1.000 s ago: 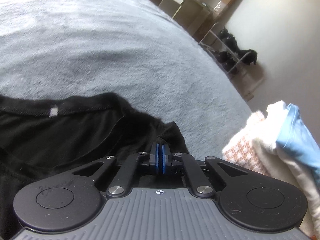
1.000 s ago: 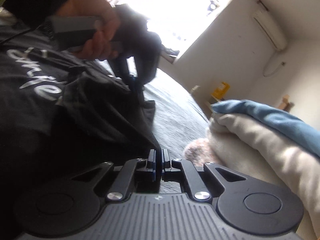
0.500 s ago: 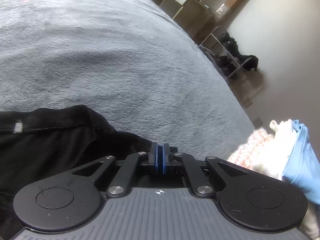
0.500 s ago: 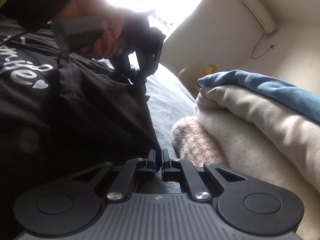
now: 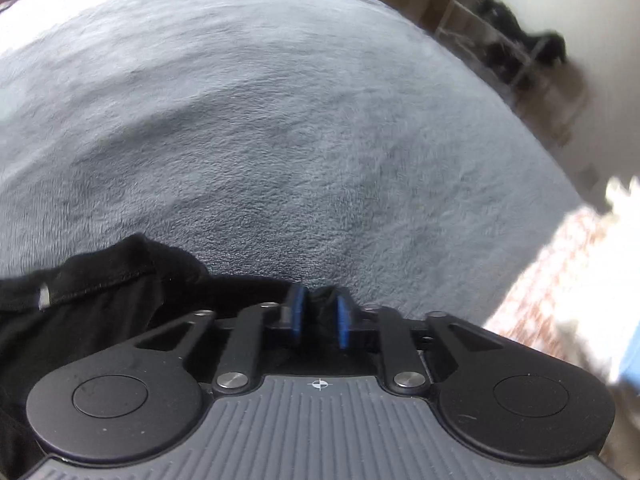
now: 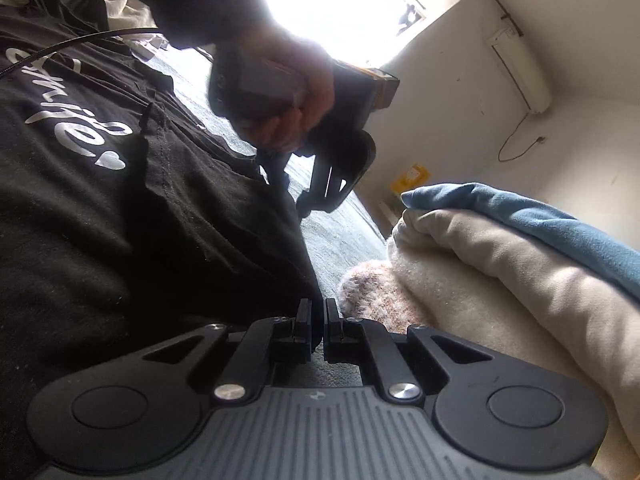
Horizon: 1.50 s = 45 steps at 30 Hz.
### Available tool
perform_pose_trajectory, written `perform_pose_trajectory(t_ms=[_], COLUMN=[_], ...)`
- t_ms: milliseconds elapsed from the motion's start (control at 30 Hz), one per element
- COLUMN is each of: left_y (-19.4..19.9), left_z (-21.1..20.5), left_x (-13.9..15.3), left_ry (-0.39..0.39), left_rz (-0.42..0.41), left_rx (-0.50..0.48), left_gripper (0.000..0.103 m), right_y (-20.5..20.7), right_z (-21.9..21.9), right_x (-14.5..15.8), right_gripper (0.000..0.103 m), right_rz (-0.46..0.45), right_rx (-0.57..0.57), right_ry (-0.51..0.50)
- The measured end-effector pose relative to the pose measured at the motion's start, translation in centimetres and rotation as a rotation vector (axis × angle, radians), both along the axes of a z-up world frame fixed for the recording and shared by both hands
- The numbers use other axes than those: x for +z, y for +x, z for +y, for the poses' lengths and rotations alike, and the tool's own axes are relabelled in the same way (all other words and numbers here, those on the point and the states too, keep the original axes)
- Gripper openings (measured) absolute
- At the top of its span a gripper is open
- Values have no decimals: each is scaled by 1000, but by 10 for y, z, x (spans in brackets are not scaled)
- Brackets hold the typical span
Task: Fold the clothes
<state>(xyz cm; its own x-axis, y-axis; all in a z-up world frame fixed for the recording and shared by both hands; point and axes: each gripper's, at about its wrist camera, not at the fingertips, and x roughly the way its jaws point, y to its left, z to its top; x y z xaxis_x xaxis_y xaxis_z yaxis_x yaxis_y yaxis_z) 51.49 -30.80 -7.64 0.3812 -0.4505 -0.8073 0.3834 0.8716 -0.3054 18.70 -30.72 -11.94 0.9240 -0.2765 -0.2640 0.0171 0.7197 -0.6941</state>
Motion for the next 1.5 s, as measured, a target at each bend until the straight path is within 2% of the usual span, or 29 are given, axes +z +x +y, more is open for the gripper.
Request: perform_pose_trajectory(t_ms=[100, 333, 400, 467, 533, 600, 767, 833, 933, 1000, 1133, 1233, 1300, 1333, 1500], left_y=[2, 13, 15, 18, 19, 19, 2, -16, -56, -86, -127, -140, -148, -152, -166], left_z=[15, 6, 2, 5, 9, 17, 54, 70, 85, 92, 94, 92, 93, 96, 113], left_x=[9, -19, -26, -28, -23, -14, 32, 53, 70, 68, 36, 0, -19, -20, 5], left_ry=[-102, -169, -190, -226, -273, -297, -325, -271, -115, -45, -4, 67, 129, 133, 107], left_rz=[-7, 2, -21, -21, -7, -30, -148, -218, -294, -311, -272, -243, -280, -317, -336], left_rx=[89, 163, 173, 177, 187, 209, 256, 217, 109, 25, -101, -135, -147, -159, -103], left_gripper=[5, 5, 6, 11, 28, 39, 44, 48, 49, 49, 49, 48, 49, 49, 50], right_y=[0, 4, 5, 5, 6, 7, 10, 11, 11, 11, 13, 13, 14, 14, 15], right_z=[-1, -5, -4, -3, -4, -5, -7, -8, -7, -7, -6, -6, -7, -8, -10], right_x=[-1, 0, -2, -3, -4, -4, -5, -5, -6, -6, -6, -6, -6, -6, -4], right_gripper=[5, 4, 4, 4, 4, 4, 4, 4, 4, 4, 4, 4, 5, 5, 5], right_rz=[7, 41, 53, 59, 62, 67, 64, 63, 61, 60, 56, 58, 61, 64, 68], right_rx=[0, -41, -45, -47, -47, -48, -48, -48, -48, -48, -47, -47, -45, -44, -37], right_ry=[5, 40, 39, 32, 31, 34, 33, 34, 33, 32, 21, 26, 35, 43, 65])
